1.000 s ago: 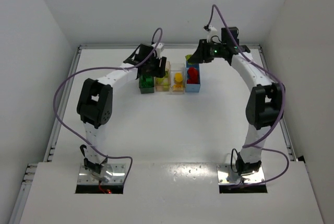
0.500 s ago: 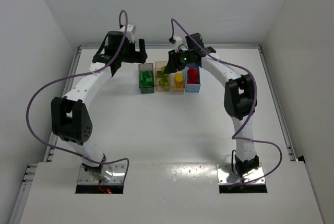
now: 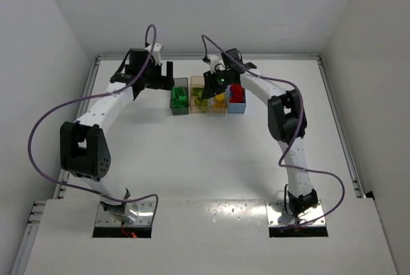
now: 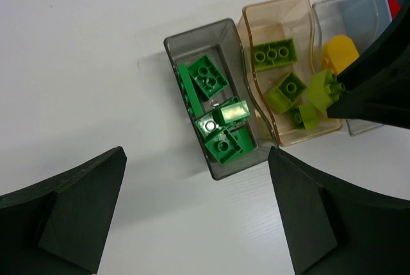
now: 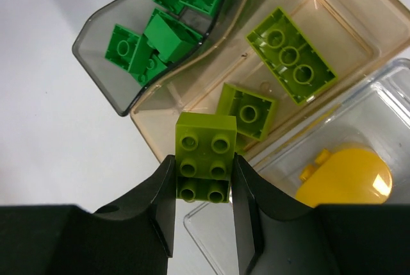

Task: Sort the legos into containers by color

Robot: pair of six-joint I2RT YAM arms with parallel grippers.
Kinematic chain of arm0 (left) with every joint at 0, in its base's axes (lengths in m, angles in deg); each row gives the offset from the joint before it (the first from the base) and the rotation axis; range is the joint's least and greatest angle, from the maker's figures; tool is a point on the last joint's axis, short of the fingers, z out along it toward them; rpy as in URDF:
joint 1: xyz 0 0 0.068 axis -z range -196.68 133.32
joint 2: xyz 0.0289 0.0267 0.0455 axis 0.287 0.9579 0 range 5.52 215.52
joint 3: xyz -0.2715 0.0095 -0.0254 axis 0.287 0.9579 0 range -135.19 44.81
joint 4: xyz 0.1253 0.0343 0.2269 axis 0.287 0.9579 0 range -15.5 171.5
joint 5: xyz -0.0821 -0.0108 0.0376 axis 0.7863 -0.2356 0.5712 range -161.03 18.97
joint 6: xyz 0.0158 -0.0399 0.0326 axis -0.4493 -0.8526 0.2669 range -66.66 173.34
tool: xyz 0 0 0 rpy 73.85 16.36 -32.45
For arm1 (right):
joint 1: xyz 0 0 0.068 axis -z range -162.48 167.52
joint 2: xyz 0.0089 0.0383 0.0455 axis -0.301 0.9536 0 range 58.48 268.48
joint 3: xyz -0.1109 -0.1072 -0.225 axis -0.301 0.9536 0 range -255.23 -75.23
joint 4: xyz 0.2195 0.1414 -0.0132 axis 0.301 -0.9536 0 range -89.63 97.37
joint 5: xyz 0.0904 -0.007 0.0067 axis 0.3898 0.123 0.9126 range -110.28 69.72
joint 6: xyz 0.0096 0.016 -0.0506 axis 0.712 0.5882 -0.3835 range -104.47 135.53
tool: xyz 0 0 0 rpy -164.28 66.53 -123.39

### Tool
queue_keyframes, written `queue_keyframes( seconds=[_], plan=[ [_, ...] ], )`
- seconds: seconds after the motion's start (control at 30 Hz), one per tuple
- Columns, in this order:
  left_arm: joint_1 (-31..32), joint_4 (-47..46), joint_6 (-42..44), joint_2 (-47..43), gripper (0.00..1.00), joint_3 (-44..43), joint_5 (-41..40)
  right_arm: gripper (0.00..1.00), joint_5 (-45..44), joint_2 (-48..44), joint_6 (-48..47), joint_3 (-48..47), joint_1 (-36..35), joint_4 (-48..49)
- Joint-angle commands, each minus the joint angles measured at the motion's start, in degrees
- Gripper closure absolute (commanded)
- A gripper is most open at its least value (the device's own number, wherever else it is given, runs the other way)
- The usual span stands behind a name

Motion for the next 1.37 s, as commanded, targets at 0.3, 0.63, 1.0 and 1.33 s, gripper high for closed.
queue_keyframes(
  seconds=[0.3,0.63,1.0,1.33],
  plan=[
    [-0.09,-0.11,1.05,-1.78,0.0,1.13,4.57,0.26,-3.65,-2.49,-2.69,-2.77,-3.01,0.26],
    [-0.09,-1.16,-1.86,-5.72,0.0,7.61,-0.06,0.17,-10.67,-23.87,-1.36,5.62,2.32,3.07],
    [-2.01,-2.31,-2.39,-9.5,0.0,16.42,-5.45,0.17,-8.67,-43.96,-5.77,37.64,22.46,2.81],
    [-4.57,-3.45,-1.86,-12.15,0.0,22.58,-5.01,0.16,-6.92,-51.79,-7.7,51.63,31.62,5.7]
  ],
)
